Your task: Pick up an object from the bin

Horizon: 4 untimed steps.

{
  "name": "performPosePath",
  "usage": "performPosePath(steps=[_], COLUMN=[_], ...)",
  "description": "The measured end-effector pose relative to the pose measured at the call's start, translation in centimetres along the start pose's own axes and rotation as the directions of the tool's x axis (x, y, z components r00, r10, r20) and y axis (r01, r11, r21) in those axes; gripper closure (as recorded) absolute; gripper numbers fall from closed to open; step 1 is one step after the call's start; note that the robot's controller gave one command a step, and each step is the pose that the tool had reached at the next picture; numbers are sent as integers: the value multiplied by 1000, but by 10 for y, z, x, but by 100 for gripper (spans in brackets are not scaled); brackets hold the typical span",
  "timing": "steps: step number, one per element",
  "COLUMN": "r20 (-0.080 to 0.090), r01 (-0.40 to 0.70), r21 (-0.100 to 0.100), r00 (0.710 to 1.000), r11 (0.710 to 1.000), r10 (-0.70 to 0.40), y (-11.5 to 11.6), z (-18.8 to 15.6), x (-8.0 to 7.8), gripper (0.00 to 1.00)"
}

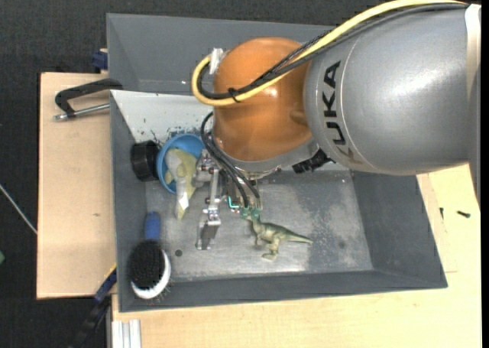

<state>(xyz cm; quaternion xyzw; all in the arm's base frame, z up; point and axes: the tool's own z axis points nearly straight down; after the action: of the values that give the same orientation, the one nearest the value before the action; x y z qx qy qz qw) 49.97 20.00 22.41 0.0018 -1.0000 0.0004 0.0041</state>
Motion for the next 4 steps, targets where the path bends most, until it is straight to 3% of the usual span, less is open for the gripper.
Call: performPosePath(steps=[1, 2, 3, 4], r20=[13, 9, 11, 6], r01=[456, 714, 936, 993], r21=[14, 11, 11, 27], r00=[890, 700, 350, 119], r11=[890, 701, 351, 119], r10=[-456, -714, -937, -993], y=[11, 17, 33, 30], z=[147, 121, 122, 145], x=[-98, -93, -83, -90], gripper=[0, 0, 0, 0])
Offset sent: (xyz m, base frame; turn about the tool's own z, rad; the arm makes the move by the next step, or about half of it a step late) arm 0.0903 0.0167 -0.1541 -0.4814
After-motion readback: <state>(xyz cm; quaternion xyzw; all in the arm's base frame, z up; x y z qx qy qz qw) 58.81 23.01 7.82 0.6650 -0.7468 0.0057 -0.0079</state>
